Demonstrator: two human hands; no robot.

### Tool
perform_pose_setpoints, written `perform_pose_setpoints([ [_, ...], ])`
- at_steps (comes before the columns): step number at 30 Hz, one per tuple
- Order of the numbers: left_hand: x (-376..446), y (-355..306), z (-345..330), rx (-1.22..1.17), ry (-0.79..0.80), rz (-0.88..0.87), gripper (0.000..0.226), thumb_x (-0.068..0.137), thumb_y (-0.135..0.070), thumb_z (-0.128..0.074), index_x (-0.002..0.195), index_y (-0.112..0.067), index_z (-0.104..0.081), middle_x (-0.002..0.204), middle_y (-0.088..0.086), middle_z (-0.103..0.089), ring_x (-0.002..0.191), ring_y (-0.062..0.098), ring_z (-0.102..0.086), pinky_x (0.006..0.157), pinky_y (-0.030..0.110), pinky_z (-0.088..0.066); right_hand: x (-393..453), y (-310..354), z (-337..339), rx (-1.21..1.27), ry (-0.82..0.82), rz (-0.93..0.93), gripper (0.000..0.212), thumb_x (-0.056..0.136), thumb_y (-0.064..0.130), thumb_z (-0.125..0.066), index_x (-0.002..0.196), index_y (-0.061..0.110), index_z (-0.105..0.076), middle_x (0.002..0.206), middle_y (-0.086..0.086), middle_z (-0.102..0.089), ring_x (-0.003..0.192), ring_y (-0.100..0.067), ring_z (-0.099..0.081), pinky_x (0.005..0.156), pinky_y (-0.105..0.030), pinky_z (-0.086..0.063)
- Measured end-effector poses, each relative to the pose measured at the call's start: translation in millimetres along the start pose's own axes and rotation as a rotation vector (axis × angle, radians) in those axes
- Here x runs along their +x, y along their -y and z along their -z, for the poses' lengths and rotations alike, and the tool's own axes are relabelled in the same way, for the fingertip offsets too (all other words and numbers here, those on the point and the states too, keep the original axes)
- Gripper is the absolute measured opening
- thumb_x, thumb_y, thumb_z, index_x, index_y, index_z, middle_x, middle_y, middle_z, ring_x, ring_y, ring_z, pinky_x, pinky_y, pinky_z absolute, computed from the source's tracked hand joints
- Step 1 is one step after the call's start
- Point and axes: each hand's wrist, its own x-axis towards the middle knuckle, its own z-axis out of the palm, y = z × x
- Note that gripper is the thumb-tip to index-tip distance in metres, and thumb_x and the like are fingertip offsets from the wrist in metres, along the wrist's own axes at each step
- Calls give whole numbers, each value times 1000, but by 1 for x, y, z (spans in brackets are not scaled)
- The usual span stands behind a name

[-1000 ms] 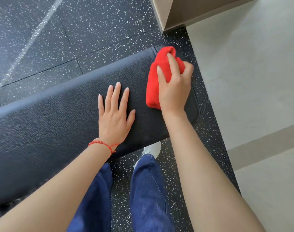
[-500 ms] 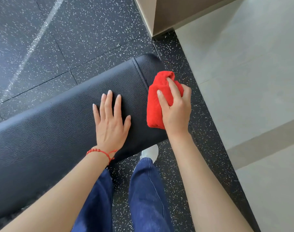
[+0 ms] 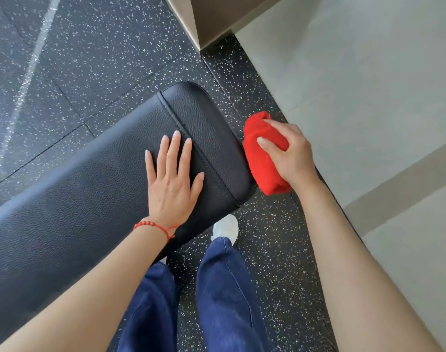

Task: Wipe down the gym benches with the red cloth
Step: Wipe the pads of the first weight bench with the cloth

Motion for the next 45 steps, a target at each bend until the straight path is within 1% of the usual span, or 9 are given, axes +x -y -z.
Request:
perform_pose_setpoints([
  [4,0,0,-3,16,-22,4,61,93,-39,-36,143,-5,-30,149,19,-27,138,33,-16,111,54,-7,36,6,-3,36,165,38,38,80,22,-69,116,26,-60,111,1,-55,99,-7,-50,88,-15,-35],
  [7,0,-1,-6,33,-36,5,61,92,-38,-37,143,-5,-30,149,19,-28,138,33,-17,111,54,-7,55,9,-8,37,215,55,40,79,26,-70,117,26,-60,107,7,-52,101,-7,-49,87,-17,-35],
  [17,-1,0,-8,40,-48,-13,61,93,-39,-36,143,-6,-27,150,19,-27,139,34,-17,111,55,-9,16,-26,-7,178,132,-93,42,79,25,-71,118,23,-59,113,0,-56,103,-13,-54,97,-32,-41],
  [21,0,1,-9,26,-44,-10,61,93,-38,-35,144,-5,-26,150,18,-25,139,34,-16,111,56,-8,-25,-41,-11,186,-17,-168,41,80,24,-70,119,23,-58,112,0,-55,102,-13,-54,95,-27,-40],
  [25,0,0,-8,0,-29,-9,60,94,-37,-36,144,-4,-28,151,18,-24,139,34,-16,111,56,-7,-67,-46,-31,194,-251,-232,40,82,24,-68,120,18,-58,108,4,-51,97,-9,-50,86,-14,-33],
  [29,1,2,-2,-77,7,-26,61,93,-37,-37,143,-3,-30,152,18,-22,140,35,-14,111,56,-4,-104,-40,-63,255,-488,-316,39,82,23,-67,120,18,-58,114,-6,-53,99,-10,-49,87,-12,-31],
  [33,-13,15,5,-79,37,-158,60,90,-35,-38,141,-2,-34,150,20,-25,139,36,-17,110,56,-6,-135,-24,-103,314,-665,-372,40,82,24,-67,120,14,-58,114,-10,-54,100,-7,-46,87,1,-26],
  [36,-36,31,9,-46,55,-250,60,90,-34,-39,140,-3,-35,149,19,-27,138,35,-18,110,56,-7,-152,-10,-133,365,-779,-400,42,80,27,-65,119,13,-58,114,-12,-54,99,0,-43,88,3,-24],
  [45,-106,104,17,11,108,-380,57,89,-34,-39,139,-7,-35,148,18,-31,137,33,-18,107,60,-14,-206,31,-210,482,-867,-480,40,80,22,-70,118,16,-58,115,-7,-53,104,-8,-48,86,2,-25],
])
